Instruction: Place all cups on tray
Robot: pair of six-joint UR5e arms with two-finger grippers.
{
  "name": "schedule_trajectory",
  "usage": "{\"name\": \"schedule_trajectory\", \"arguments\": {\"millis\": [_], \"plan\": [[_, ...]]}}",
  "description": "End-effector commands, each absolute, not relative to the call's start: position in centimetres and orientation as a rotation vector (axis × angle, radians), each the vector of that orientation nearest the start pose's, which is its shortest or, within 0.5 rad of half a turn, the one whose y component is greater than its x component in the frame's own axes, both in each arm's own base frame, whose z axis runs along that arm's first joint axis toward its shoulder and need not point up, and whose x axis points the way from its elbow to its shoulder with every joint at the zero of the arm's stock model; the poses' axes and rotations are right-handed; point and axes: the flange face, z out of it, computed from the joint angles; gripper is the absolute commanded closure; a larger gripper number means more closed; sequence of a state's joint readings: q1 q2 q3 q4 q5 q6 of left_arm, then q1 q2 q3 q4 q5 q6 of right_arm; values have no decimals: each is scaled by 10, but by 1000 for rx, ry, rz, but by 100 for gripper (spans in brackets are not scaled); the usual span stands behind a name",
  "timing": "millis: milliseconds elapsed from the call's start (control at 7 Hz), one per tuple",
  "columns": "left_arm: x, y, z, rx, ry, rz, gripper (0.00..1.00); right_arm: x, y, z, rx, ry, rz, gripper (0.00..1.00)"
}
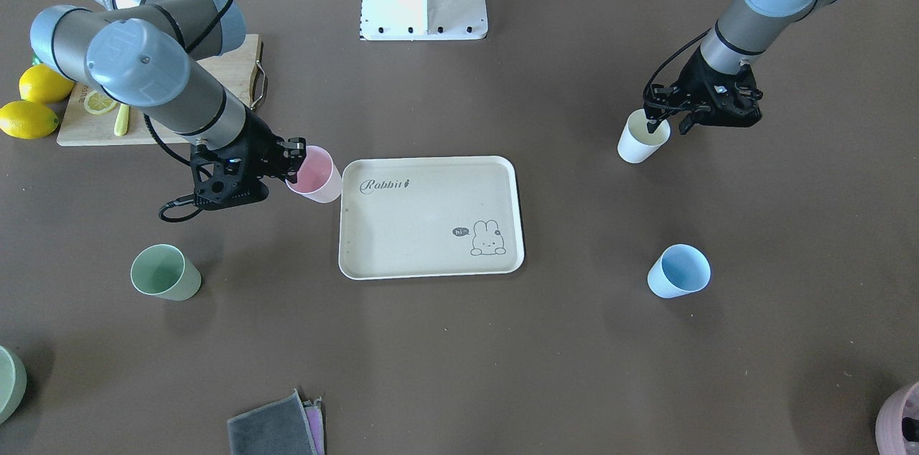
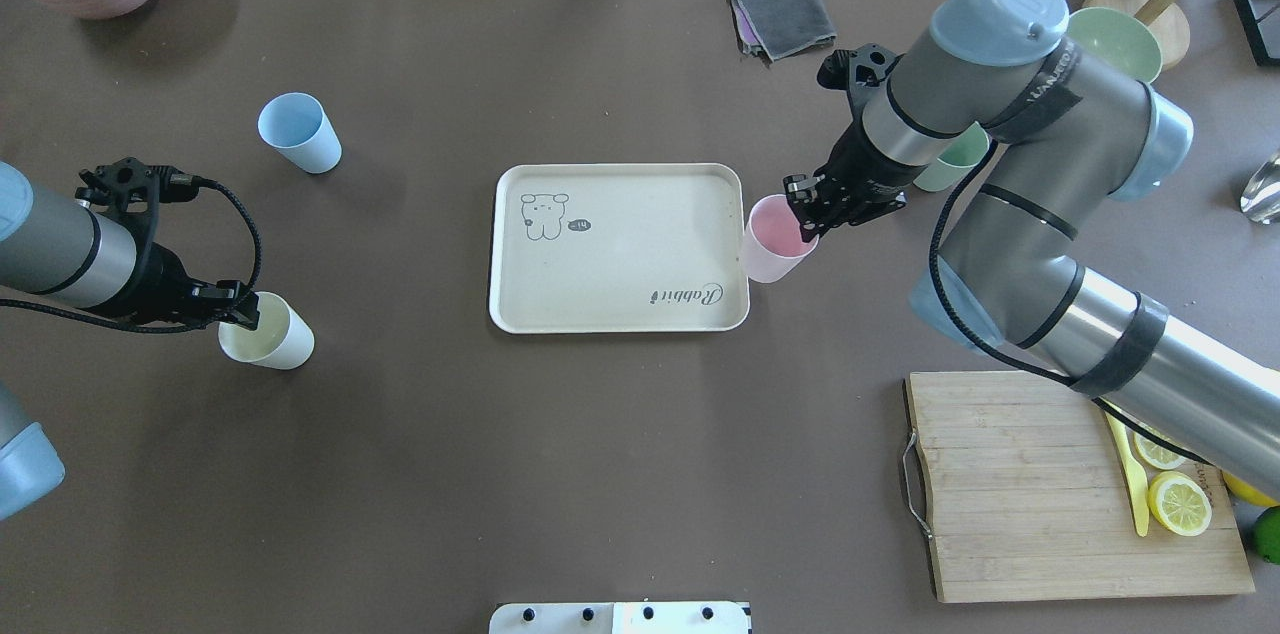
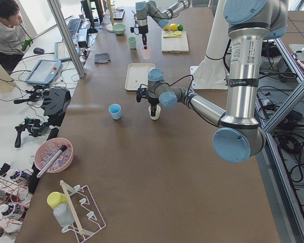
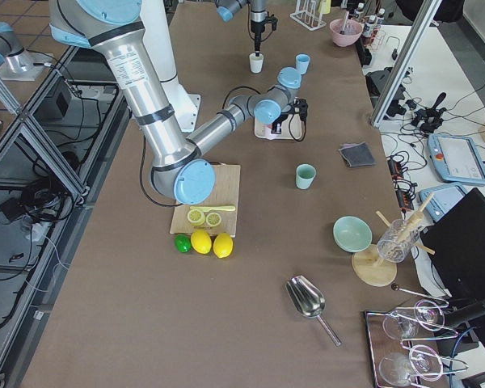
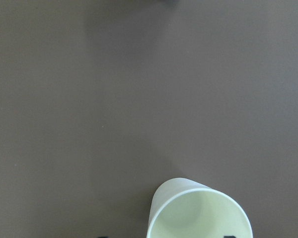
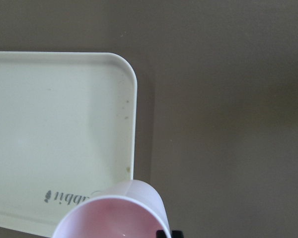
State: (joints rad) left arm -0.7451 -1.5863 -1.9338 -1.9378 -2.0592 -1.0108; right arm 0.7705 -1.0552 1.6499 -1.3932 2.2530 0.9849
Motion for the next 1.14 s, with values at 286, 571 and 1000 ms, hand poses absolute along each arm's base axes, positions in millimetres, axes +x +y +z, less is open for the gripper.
{"name": "schedule_trajectory", "arguments": {"millis": [286,571,1000], "plan": [[321,-402,430,77,891,16,100,-484,-491,284,-55,-947,-74,100],[347,-427,353,77,944,-41,100,-487,-490,286,-53,-942,-76,64],[428,-486,228,7,900,-119,100,-424,-541,282,-9,-960,5,0]]}}
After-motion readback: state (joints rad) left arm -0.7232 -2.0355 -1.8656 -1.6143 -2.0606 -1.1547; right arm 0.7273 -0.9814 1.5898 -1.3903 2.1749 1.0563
